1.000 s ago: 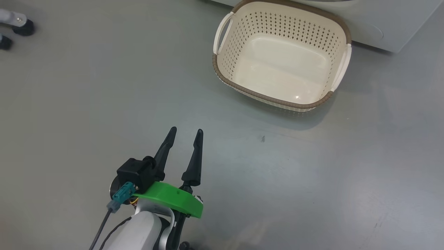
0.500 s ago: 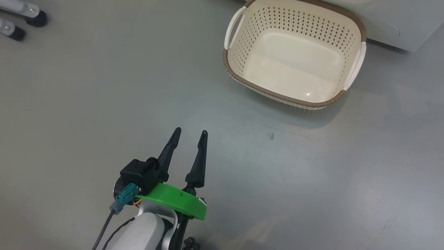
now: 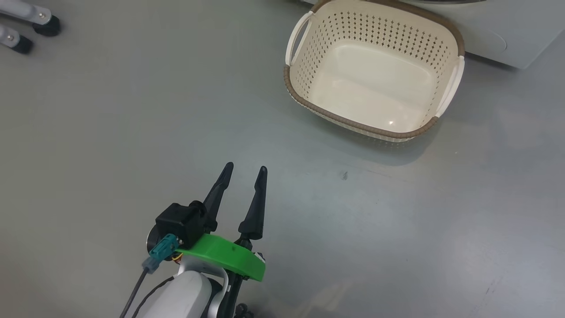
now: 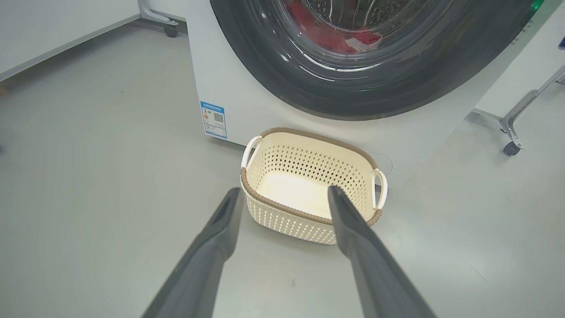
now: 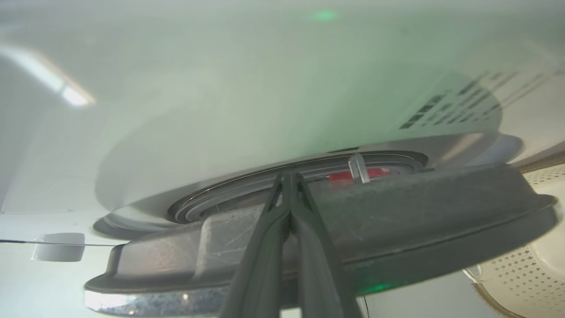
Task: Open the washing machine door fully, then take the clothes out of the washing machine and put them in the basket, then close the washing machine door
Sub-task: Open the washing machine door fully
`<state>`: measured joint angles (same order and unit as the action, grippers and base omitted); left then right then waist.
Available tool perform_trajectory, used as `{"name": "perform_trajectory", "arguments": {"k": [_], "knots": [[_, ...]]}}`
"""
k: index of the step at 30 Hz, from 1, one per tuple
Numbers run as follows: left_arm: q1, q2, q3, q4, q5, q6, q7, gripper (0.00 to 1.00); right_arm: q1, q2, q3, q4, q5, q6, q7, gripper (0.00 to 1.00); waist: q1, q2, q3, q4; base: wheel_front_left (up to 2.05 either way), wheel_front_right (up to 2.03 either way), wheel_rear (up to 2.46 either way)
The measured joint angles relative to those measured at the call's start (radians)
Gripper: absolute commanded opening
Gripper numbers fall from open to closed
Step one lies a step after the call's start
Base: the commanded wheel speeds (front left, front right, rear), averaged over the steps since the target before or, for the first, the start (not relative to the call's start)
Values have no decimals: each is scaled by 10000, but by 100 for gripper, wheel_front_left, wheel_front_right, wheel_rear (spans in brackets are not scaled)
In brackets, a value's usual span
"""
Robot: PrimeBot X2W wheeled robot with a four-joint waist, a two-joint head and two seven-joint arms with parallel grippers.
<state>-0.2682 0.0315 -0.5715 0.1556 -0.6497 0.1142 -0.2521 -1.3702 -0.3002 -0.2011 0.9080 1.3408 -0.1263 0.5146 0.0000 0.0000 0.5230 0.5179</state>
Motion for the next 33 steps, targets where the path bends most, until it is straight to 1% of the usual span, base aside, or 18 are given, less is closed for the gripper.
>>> {"name": "perform_trajectory", "arguments": {"k": [9,16,25,27,32,33], "knots": [[-1,-4,-44,119,33,40,0,100,94,-86,123,336,2,0,535,0,0,0,-278,-47,0,0,0],[0,-2,59,221,92,42,0,100,482,-92,148,479,35,4,855,0,0,0,-552,-73,0,0,0],[9,-2,203,330,270,42,0,100,942,196,178,667,127,25,1198,0,0,0,-944,-195,0,0,0],[13,-2,222,351,290,42,0,100,1057,234,234,685,127,107,1285,0,0,0,-1016,-235,0,0,0],[22,2,280,385,443,42,0,100,1233,330,472,694,98,125,1536,0,0,0,-1163,-344,0,0,0],[24,0,307,385,445,42,0,100,1268,345,602,681,17,199,1636,0,0,0,-1184,-374,0,0,0]]}}
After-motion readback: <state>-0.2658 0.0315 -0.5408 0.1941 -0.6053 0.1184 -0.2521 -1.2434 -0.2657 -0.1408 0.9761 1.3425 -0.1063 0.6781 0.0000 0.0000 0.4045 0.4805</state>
